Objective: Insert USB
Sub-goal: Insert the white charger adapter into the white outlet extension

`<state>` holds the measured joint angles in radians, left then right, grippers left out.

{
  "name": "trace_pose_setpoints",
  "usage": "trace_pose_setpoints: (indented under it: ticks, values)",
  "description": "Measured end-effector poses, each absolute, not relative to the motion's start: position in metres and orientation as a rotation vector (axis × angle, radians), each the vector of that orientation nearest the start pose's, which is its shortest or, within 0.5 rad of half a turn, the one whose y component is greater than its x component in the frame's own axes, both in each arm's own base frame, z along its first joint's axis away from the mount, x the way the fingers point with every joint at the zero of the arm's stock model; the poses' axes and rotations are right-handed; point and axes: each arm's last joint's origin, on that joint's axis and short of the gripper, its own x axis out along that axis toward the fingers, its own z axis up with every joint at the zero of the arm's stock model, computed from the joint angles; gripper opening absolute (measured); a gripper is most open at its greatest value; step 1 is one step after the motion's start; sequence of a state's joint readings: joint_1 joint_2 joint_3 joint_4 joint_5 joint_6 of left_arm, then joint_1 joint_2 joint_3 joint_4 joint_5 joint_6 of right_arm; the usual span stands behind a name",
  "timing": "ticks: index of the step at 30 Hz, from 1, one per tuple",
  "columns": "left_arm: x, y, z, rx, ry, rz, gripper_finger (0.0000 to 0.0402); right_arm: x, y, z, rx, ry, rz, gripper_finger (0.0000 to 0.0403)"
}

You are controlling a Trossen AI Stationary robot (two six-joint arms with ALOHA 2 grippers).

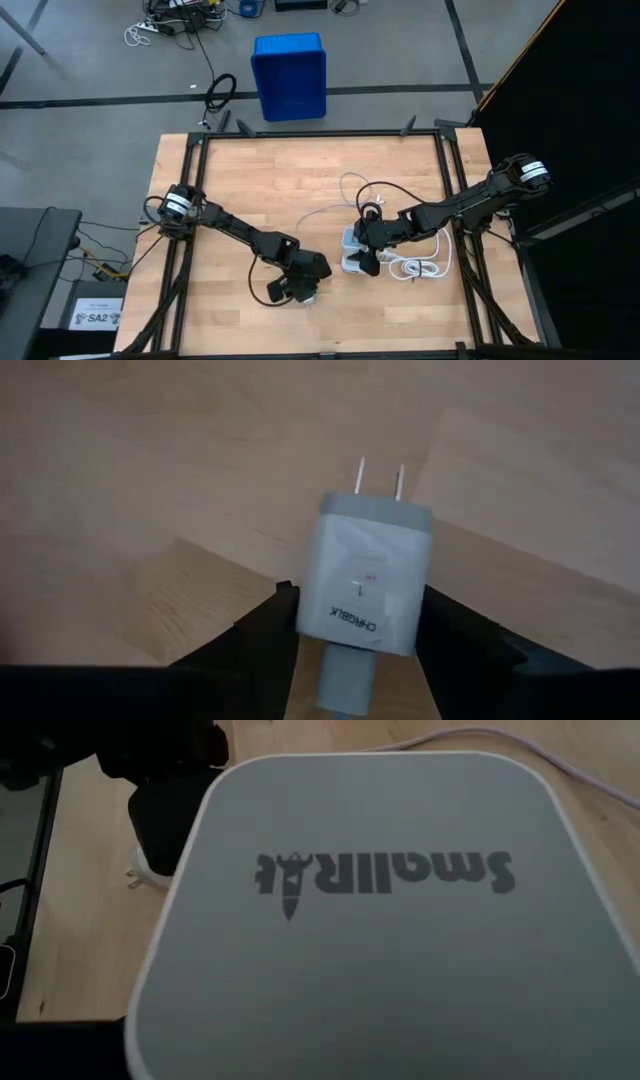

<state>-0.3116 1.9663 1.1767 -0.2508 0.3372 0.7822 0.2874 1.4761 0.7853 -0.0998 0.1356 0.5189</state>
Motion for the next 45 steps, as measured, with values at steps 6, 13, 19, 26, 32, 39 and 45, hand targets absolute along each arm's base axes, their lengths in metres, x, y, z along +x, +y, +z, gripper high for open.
trace_pose_setpoints:
  ticks: [6,13,19,26,32,39,45]
  values:
    - [0.365,-0.121,0.133,0.633,0.768,-0.982,0.0126,0.279,0.077,0.188,0.316,0.787,-0.058,0.026]
    - [0.364,-0.102,0.146,0.631,0.9,-0.738,0.0123,0.28,0.079,0.189,0.294,0.776,-0.038,0.026]
    - [0.351,-0.086,0.184,0.749,0.983,-0.333,0.0123,0.281,0.09,0.192,0.262,0.728,0.063,0.026]
    - [0.338,-0.094,0.22,0.842,0.897,0.158,0.0123,0.274,0.085,0.175,0.304,0.522,0.102,0.026]
    - [0.34,-0.11,0.215,0.913,0.837,0.318,0.0123,0.256,0.068,0.159,0.405,0.31,0.1,0.026]
    - [0.348,-0.115,0.223,0.891,0.73,0.365,0.0123,0.249,0.056,0.15,0.459,0.293,0.027,0.026]
    - [0.349,-0.116,0.224,0.908,0.724,0.333,0.0123,0.251,0.055,0.153,0.461,0.269,0.028,0.026]
